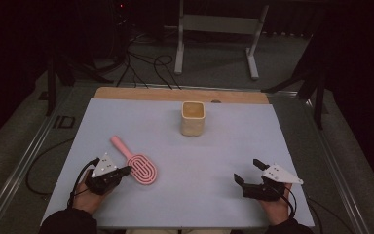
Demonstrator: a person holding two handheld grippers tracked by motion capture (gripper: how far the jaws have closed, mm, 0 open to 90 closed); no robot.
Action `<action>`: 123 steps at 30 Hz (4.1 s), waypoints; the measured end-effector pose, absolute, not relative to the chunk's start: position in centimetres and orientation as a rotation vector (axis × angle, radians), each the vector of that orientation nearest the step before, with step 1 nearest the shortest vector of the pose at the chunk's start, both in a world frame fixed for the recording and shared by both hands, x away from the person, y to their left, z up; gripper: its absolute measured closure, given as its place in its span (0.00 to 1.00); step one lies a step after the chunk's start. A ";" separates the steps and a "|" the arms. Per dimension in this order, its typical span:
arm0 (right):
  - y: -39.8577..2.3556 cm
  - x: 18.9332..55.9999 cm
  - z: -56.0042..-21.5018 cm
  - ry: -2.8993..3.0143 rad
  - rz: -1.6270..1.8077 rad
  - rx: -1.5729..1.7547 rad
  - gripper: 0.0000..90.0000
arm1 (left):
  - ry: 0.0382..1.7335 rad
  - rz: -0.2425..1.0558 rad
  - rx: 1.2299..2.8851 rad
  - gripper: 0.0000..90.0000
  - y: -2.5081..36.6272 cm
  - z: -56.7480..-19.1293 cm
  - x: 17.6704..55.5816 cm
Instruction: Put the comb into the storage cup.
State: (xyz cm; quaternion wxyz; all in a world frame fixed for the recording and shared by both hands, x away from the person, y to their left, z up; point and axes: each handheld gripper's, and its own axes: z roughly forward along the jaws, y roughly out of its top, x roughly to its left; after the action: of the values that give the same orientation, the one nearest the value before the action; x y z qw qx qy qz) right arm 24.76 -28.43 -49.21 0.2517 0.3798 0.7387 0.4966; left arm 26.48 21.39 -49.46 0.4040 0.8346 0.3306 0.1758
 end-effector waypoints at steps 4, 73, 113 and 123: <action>-28.5 24.7 -49.2 2.007 1.352 1.034 0.09 | 0.817 0.429 2.142 1.00 21.2 -49.7 26.0; -28.3 24.8 -49.3 2.023 1.349 1.023 0.09 | 0.947 0.571 1.737 0.26 22.1 -44.8 28.3; -28.2 24.9 -49.4 1.974 1.387 1.020 0.09 | 1.073 0.635 1.855 0.00 24.9 -46.9 25.8; -27.9 25.0 -49.6 1.986 1.388 1.019 0.09 | 1.095 0.591 1.931 0.00 24.3 -45.8 28.1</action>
State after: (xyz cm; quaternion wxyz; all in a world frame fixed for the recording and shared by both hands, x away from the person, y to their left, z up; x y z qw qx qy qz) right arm 24.99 -27.94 -49.57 0.2538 0.3750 0.7309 0.5106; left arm 28.07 24.32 -45.79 0.4099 0.7667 0.4347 0.2348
